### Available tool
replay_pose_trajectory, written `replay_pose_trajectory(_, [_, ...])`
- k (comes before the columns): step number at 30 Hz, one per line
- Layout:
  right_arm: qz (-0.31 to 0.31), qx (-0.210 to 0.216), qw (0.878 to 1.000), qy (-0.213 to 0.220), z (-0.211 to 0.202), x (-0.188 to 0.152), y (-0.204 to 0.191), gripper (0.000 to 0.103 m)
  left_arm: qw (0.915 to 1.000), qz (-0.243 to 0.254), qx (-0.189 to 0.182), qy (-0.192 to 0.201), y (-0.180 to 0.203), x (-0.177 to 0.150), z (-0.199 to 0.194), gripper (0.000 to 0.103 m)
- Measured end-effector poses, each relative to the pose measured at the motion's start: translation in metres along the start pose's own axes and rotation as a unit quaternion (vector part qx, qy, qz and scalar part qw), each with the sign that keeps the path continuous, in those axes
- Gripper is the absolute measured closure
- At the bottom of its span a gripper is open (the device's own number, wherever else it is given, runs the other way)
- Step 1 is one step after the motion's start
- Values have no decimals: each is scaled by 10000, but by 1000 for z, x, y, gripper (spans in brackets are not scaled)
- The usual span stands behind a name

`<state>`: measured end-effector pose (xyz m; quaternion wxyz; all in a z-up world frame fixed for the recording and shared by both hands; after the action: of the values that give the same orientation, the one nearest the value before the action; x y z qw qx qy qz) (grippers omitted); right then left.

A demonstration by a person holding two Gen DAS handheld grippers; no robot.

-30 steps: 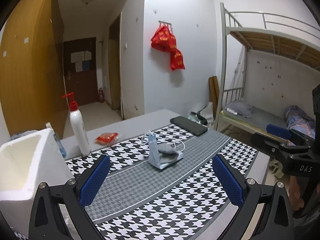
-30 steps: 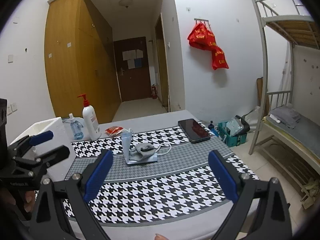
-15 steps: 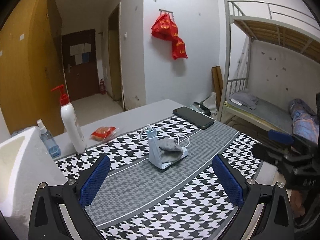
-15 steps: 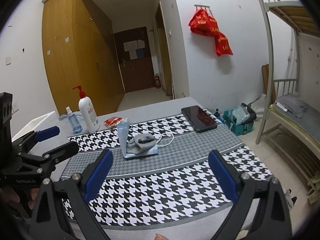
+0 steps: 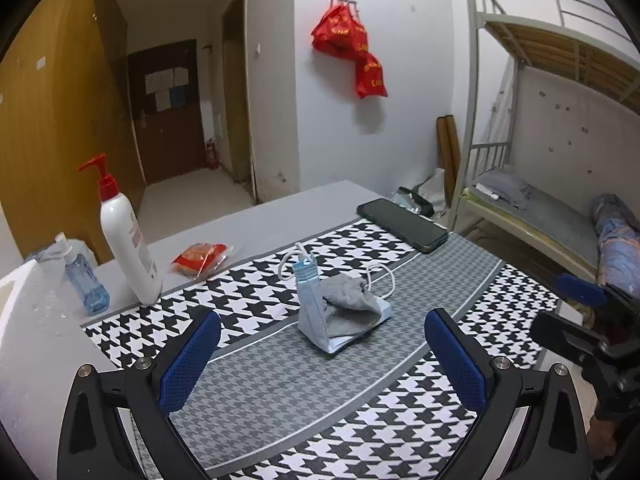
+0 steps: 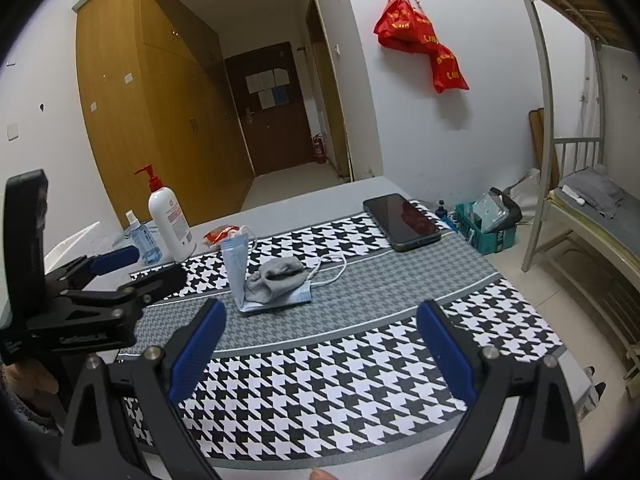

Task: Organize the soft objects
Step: 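Move the left tool to the blue face mask and grasp its edge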

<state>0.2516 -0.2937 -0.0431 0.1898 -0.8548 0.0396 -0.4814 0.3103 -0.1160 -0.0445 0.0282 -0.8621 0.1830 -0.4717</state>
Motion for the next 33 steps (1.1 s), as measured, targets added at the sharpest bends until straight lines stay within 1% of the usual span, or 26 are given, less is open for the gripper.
replay_pose_trajectory(12, [12, 130, 9994, -312, 33, 2, 3, 5, 9992, -254, -33, -308, -9, 0, 41, 1])
replay_pose_trajectory(14, [-7, 168, 9992, -357, 39, 2, 2, 5, 9987, -335, -3, -374, -13, -1, 49, 4])
replay_pose_trajectory(16, [4, 217, 9989, -414, 44, 3, 1, 5, 9981, -441, -54, -431, -16, -3, 56, 6])
replay_pose_trajectory(19, [-2, 317, 9981, -520, 53, 2, -3, 5, 9976, -493, -72, -491, -17, -3, 64, 7])
replay_pose_trajectory(22, [-45, 409, 9972, -626, 59, -2, -8, 5, 9976, -430, -80, -535, -17, -5, 72, 12])
replay_pose_trajectory(26, [-48, 468, 9963, -713, 67, -4, -13, 5, 9962, -504, -184, -683, -19, -10, 83, 24])
replay_pose_trajectory(27, [-38, 488, 9960, -748, 69, -5, -13, 5, 9959, -538, -217, -700, -20, -10, 85, 26])
replay_pose_trajectory(29, [-51, 489, 9959, -756, 71, -5, -15, 5, 9959, -559, -253, -660, -21, -10, 87, 32])
replay_pose_trajectory(33, [-5, 461, 9960, -766, 74, -2, -12, 5, 9961, -555, -249, -635, -23, -8, 93, 36])
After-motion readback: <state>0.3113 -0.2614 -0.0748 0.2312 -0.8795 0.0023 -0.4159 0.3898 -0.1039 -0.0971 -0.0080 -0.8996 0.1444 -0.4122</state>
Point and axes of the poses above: each gripper's, at about its wrist camera, not at the fingertips, and z roughly the way its jaws point, y to its right, x to its top, the point moved 4 cm from there along z, roughly the way its jaws point, and after that the axes turned 15 degrees about z, right-handed, at the moved point
